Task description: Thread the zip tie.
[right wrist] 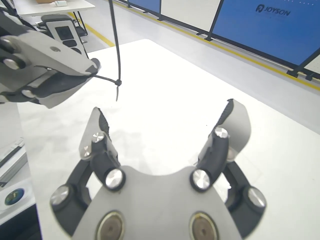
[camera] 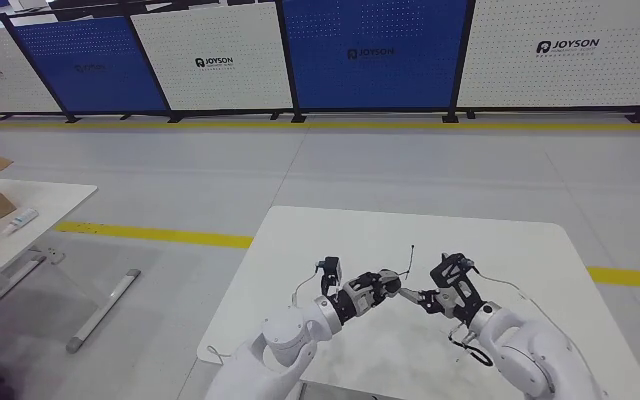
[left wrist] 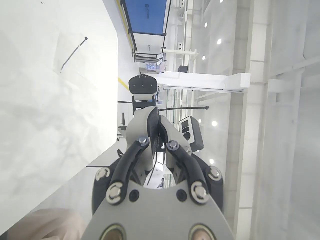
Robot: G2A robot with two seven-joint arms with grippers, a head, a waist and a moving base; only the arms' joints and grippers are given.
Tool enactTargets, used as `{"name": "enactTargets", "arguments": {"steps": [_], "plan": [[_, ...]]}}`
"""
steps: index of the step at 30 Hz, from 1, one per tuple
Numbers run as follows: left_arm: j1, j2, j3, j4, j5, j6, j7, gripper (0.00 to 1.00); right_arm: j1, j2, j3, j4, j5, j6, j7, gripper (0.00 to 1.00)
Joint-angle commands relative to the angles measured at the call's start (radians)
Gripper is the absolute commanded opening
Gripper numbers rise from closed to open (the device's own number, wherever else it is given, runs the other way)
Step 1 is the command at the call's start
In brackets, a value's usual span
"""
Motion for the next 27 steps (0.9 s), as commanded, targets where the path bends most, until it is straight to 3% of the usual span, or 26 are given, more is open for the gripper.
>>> {"name": "enactTargets", "arguments": {"steps": [1,5,9,10,11,14,19,27], "plan": [[0.0,0.0,0.0,0.0,0.001,0.0,0.0,0.0,0.0,0.0,0.0,0.0,0.0,0.0,0.0,1.0],[-0.001,-0.001,0.009,0.004,-0.002,0.0,0.006,0.0,-0.011,-0.003,-0.002,-0.004,-0.001,0.021,-0.022,1.0],[-0.011,-0.002,0.022,0.014,-0.005,0.001,0.014,0.0,-0.018,-0.012,-0.015,0.003,-0.025,0.079,-0.067,1.0],[-0.014,-0.002,0.024,0.015,-0.007,0.001,0.018,0.0,-0.018,-0.014,-0.02,0.007,-0.02,0.083,-0.074,0.64],[-0.015,-0.002,0.025,0.015,-0.007,0.0,0.024,0.0,-0.016,-0.016,-0.023,0.011,-0.018,0.082,-0.075,0.49],[-0.018,-0.002,0.032,0.018,-0.007,-0.004,0.035,0.0,-0.009,-0.02,-0.031,0.019,-0.005,0.063,-0.071,0.34],[-0.024,-0.003,0.043,0.031,-0.007,-0.016,0.049,0.0,-0.002,-0.024,-0.03,0.033,0.039,0.011,-0.064,0.22],[-0.028,-0.003,0.054,0.038,-0.002,-0.02,0.061,0.0,0.006,-0.026,-0.036,0.037,0.059,0.0,-0.057,0.21]]}}
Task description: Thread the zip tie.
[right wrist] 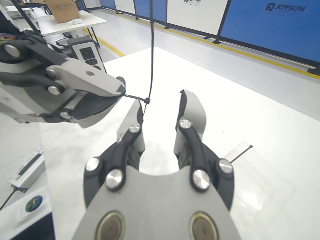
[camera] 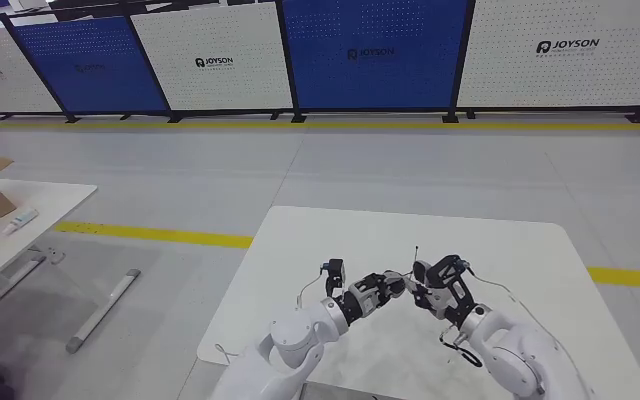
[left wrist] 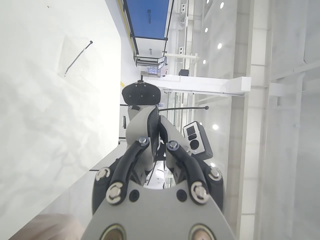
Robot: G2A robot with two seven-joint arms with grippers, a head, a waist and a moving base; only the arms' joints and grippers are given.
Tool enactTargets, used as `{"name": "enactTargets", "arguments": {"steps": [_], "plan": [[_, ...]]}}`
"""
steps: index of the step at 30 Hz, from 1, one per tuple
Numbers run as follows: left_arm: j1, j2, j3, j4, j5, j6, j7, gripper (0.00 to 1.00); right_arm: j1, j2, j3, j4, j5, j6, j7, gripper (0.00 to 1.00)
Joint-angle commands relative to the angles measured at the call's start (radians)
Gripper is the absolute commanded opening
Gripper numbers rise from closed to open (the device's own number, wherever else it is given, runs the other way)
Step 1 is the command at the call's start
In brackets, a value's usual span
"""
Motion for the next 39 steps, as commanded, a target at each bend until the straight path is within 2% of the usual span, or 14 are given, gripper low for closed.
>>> {"name": "enactTargets", "arguments": {"steps": [1,7,10,19,22,38,39], "plan": [[-0.001,0.0,0.002,0.001,0.0,-0.001,0.002,0.0,0.0,0.0,-0.003,-0.001,0.001,0.0,-0.004,0.21],[-0.004,0.002,0.007,0.004,0.002,-0.006,0.001,0.0,0.001,0.005,-0.012,-0.008,0.015,0.0,-0.006,0.2],[-0.006,0.002,0.009,0.005,0.002,-0.007,0.002,0.0,0.002,0.008,-0.014,-0.009,0.018,0.0,-0.005,0.15],[-0.008,0.004,0.014,0.005,0.011,-0.026,0.006,0.0,0.006,0.014,-0.018,-0.004,0.042,0.0,-0.011,0.12],[-0.008,0.005,0.016,0.003,0.013,-0.028,0.007,0.0,0.008,0.015,-0.018,0.001,0.05,0.0,-0.013,0.0],[-0.005,0.009,0.021,-0.008,0.014,-0.048,0.008,0.0,0.014,0.022,-0.026,0.005,0.064,0.0,-0.005,0.0],[-0.005,0.009,0.021,-0.008,0.014,-0.048,0.009,0.0,0.015,0.022,-0.027,0.005,0.066,0.0,-0.004,0.03]]}}
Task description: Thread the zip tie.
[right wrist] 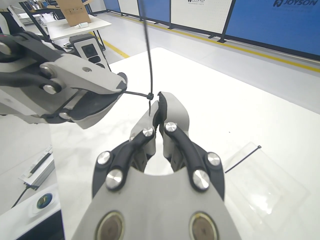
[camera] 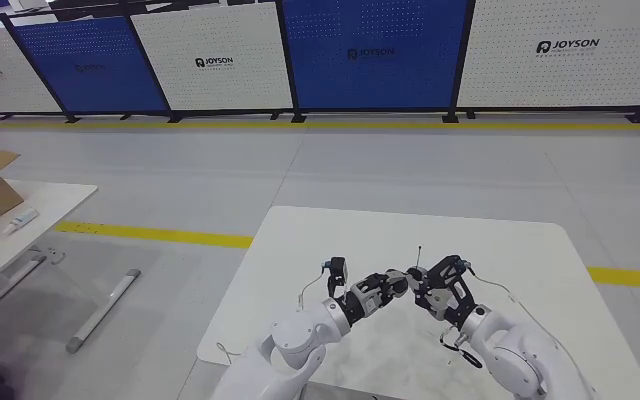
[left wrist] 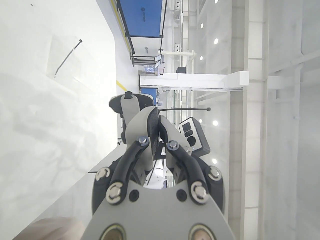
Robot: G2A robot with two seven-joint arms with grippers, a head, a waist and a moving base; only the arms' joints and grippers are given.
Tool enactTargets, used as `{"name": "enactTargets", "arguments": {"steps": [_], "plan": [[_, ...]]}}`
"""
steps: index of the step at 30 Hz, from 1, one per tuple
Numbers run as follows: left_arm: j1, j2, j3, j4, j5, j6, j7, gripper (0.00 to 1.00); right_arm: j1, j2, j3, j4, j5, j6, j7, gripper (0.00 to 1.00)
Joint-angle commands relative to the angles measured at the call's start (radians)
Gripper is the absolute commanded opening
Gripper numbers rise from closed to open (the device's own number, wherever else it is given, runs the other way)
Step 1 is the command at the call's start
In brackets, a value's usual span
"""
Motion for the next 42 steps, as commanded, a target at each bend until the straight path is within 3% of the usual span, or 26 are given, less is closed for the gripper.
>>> {"name": "enactTargets", "arguments": {"steps": [1,4,16,29,32,35,42], "plan": [[0.0,0.0,0.001,0.001,0.002,0.0,0.002,0.0,0.002,0.001,-0.002,0.001,0.005,0.0,0.001,0.31],[-0.001,0.001,0.003,0.003,0.004,0.001,0.006,0.0,0.002,0.003,-0.003,0.0,0.006,0.0,0.001,0.34],[-0.01,0.001,0.006,0.014,-0.003,-0.001,0.022,0.0,-0.011,0.013,0.012,-0.013,0.001,0.0,-0.002,0.27],[-0.015,0.001,0.016,0.019,-0.006,0.001,0.021,0.0,-0.025,0.02,0.031,-0.031,0.005,0.0,-0.015,0.26],[-0.015,0.002,0.018,0.017,-0.003,0.0,0.02,0.0,-0.023,0.02,0.029,-0.033,0.003,0.0,-0.015,0.22],[-0.015,0.003,0.017,0.013,-0.003,0.001,0.02,0.0,-0.022,0.02,0.028,-0.033,0.003,0.0,-0.017,0.0],[-0.016,0.003,0.015,0.018,-0.015,-0.004,0.022,0.0,-0.022,0.019,0.027,-0.031,0.003,0.0,-0.02,0.0]]}}
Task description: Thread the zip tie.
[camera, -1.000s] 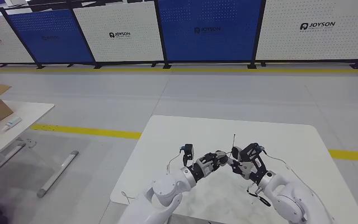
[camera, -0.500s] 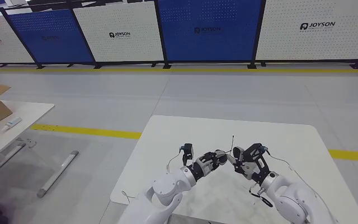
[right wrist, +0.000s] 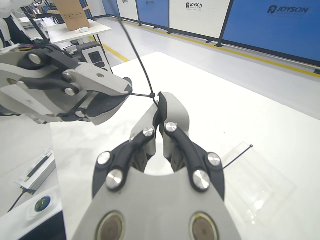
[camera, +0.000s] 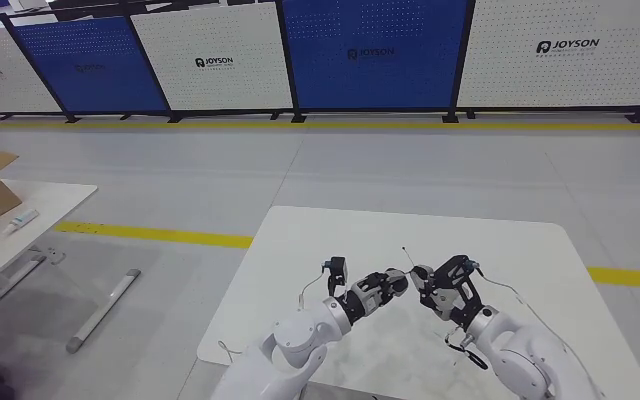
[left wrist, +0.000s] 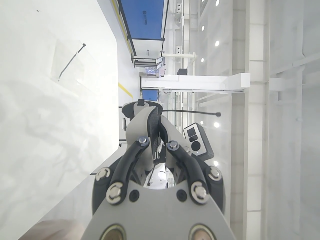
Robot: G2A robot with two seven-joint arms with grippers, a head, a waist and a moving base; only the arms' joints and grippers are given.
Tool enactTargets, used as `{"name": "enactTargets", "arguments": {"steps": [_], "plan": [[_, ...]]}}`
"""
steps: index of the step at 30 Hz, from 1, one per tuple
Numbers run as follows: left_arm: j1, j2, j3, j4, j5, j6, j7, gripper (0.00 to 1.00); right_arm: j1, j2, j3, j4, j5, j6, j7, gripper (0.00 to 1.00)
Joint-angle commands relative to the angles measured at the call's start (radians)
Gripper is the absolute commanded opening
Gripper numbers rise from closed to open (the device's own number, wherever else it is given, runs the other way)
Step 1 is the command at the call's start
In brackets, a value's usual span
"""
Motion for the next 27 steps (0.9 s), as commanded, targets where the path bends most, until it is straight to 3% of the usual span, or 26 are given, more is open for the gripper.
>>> {"name": "enactTargets", "arguments": {"steps": [1,10,11,18,23,27], "plan": [[-0.001,0.0,0.001,0.002,-0.004,-0.004,-0.001,0.0,-0.001,0.0,0.0,0.001,0.001,0.0,-0.001,0.0],[0.0,0.001,0.003,-0.001,0.003,-0.017,0.0,0.0,0.006,-0.001,-0.011,0.005,0.008,0.0,0.004,0.01],[0.0,0.001,0.003,-0.001,0.007,-0.016,0.002,0.0,0.007,-0.001,-0.012,0.006,0.009,0.0,0.005,0.13],[-0.004,0.0,0.011,0.007,0.022,-0.022,0.019,0.0,0.005,0.002,-0.009,0.008,0.008,0.0,-0.001,0.15],[-0.004,0.001,0.015,0.007,0.026,-0.019,0.021,0.0,0.002,0.004,-0.005,0.005,0.008,0.0,-0.002,0.07],[-0.003,0.001,0.015,0.005,0.031,-0.019,0.026,0.0,0.001,0.004,-0.005,0.003,0.009,0.0,-0.005,0.1]]}}
